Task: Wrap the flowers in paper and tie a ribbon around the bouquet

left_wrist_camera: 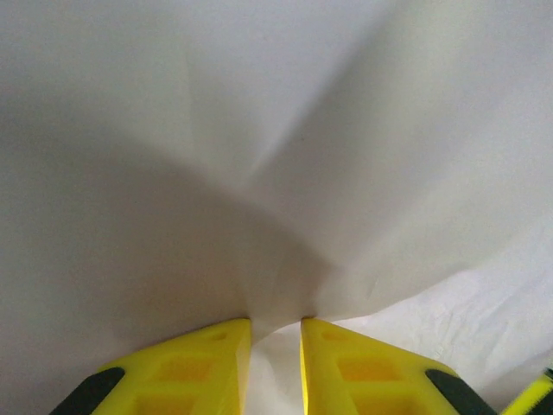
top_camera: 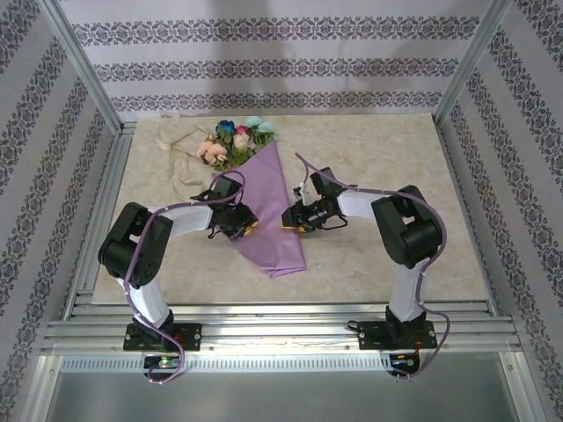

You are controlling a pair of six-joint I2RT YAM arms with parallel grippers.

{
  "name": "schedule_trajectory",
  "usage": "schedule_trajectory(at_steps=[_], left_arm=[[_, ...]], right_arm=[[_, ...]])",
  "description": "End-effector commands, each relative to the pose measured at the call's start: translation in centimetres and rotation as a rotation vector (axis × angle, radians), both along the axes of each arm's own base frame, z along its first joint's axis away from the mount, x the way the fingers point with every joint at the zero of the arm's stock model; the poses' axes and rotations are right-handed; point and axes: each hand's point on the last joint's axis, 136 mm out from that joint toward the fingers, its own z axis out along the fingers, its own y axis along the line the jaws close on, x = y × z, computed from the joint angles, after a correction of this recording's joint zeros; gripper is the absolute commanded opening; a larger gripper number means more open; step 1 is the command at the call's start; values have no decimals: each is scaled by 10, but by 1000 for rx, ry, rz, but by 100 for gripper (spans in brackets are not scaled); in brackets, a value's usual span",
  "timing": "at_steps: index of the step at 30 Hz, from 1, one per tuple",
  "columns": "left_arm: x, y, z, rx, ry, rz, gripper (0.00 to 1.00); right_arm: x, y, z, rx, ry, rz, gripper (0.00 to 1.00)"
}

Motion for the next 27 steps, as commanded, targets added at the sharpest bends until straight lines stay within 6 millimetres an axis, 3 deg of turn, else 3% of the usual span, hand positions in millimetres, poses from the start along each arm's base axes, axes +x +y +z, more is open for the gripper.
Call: schedule_trajectory(at_steps=[1,3,7,16,18,21,25,27], left_arm=[[-20,15,-23,101,75,-17,23],[-16,14,-19,108,62,-24,23],[-2,5,-11,92,21,-68,27],[36,-33,-2,30,-28,-186,31],[45,-33,6,65,-54,-204,33],[55,-31,36,120,-109,-213,39],[35,-38,85,105,-131,-202,41],[12,-53,93,32,-91,-200,41]], right_arm=[[2,6,4,45,-1,10,15],[0,2,5,49,-1,-13,0],[-5,-7,10,68,-6,-102,0],[-26,-47,-5,45,-22,-445,0],[-30,-46,-9,43,-10,-480,0],[-26,-39,-9,38,-18,-523,0],[-12,-35,-6,54,1,-610,0],[-8,-32,-4,60,7,-635,0]])
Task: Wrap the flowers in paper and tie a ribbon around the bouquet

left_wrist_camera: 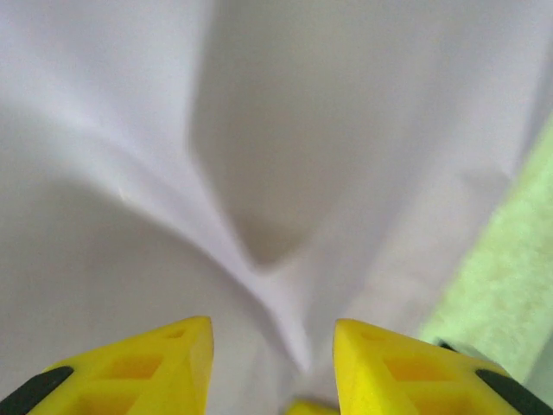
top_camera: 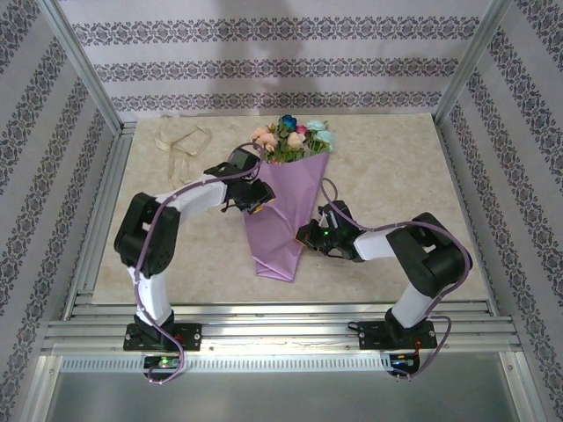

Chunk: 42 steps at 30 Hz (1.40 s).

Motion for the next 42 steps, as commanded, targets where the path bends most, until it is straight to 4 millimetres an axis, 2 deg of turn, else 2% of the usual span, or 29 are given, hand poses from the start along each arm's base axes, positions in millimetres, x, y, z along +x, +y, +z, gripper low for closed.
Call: schedule_trajectory(at_steps=[1,4,8,13,16,20,23,27,30,32,34,35,36,37,38,40,42], left_arm=[[-47,-19,21,-54,82,-13,41],[-78,-22,8,-80,159,42,39],[-85,-16,-12,-100,170,141,38],[-99,6,-45,22,220,163,38],[-112,23,-64,95,246,167,37],[-132,40,-84,164,290,160,33],[-140,49,-91,202,296,150,33],[-137,46,-93,191,285,140,33],[-132,45,-89,202,271,128,33],[-130,44,-87,206,264,115,33],[-126,42,-83,213,248,93,33],[-125,42,-81,217,246,86,33],[-123,40,-78,218,240,77,33],[-120,38,-75,212,229,68,34],[-118,34,-71,201,217,57,35],[-112,26,-62,170,197,39,37],[-108,15,-53,141,179,5,38]], right_arm=[[24,5,10,22,-19,-111,0],[24,15,12,29,-15,-88,0],[20,22,8,31,-3,-61,0],[15,24,9,32,-7,-22,1],[20,19,15,35,-31,-6,21],[34,6,20,45,-62,10,41],[46,7,22,91,-66,64,46],[55,18,18,114,-66,126,45],[58,15,15,91,-63,113,39],[58,9,9,72,-47,97,28],[59,1,6,57,-44,70,7],[60,-3,5,51,-42,60,1],[60,-5,4,49,-39,57,0],[62,-7,5,55,-38,58,0],[62,-7,6,64,-36,63,5],[64,-11,10,61,-30,68,30],[63,-19,12,23,-16,60,39]])
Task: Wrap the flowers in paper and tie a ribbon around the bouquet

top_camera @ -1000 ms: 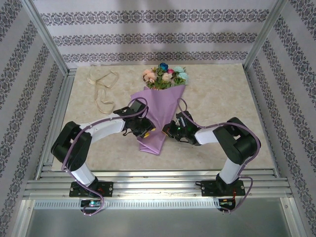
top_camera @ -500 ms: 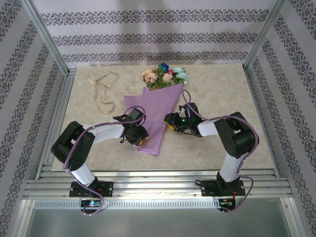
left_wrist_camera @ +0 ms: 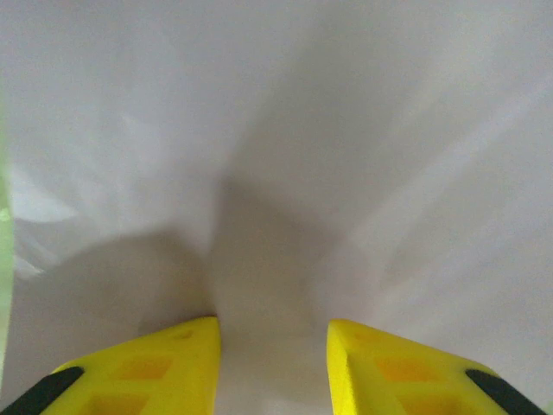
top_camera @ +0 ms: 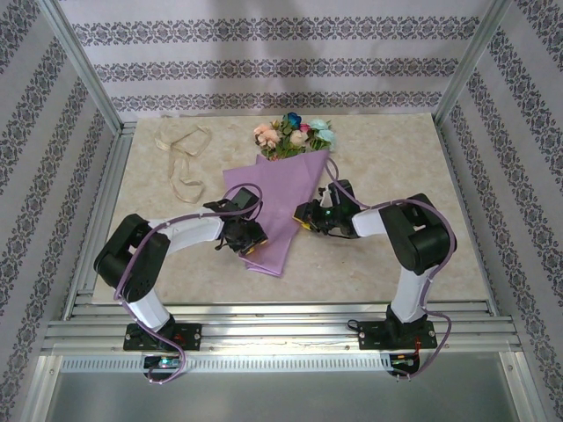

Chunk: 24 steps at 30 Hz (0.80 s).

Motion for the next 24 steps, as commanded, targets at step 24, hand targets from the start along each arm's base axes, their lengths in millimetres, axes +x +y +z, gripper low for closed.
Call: schedule_trajectory(at_steps=[24], left_arm=[[-25,-15,-15,62,101,-185,35]], right_arm=[[62,-44,5,-98,-4,-67,37]])
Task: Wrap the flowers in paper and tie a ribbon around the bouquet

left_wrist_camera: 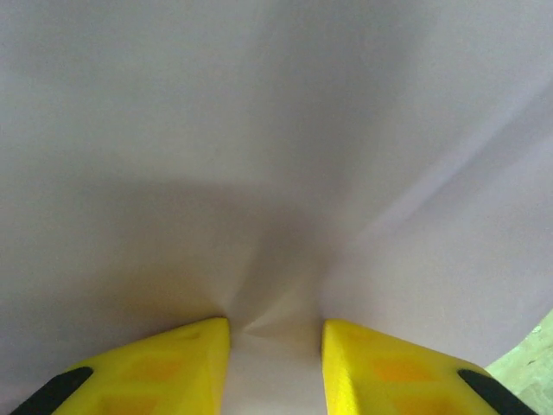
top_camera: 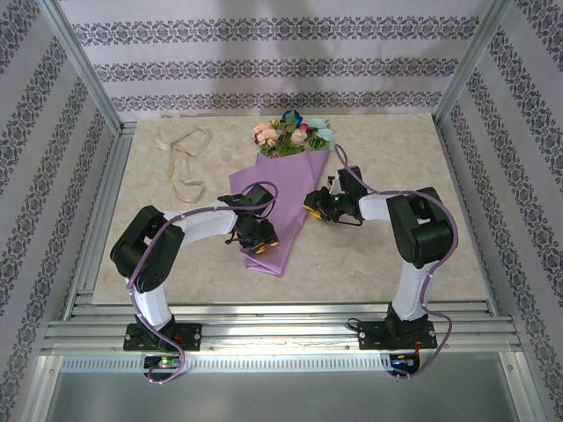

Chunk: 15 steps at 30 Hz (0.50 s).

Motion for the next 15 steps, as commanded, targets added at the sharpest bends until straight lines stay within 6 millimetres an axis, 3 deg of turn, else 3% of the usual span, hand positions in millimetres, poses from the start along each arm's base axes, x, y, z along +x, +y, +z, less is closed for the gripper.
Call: schedule_trajectory(at_steps=[1,7,11,15], left_arm=[[-20,16,-10,67,41,-23,35],[-11,8,0,33,3,-22,35],[-4,2,7,6,-24,-29,36],[-3,2,13,9,-34,-37,37]], right_arm=[[27,-8,3,-18,-30,-21,37],[58,-8,2,-27,-24,-41,39],[63,-12,-3,-50,-4,-56,36],[64,-22,-6,-57,4,-84,2]])
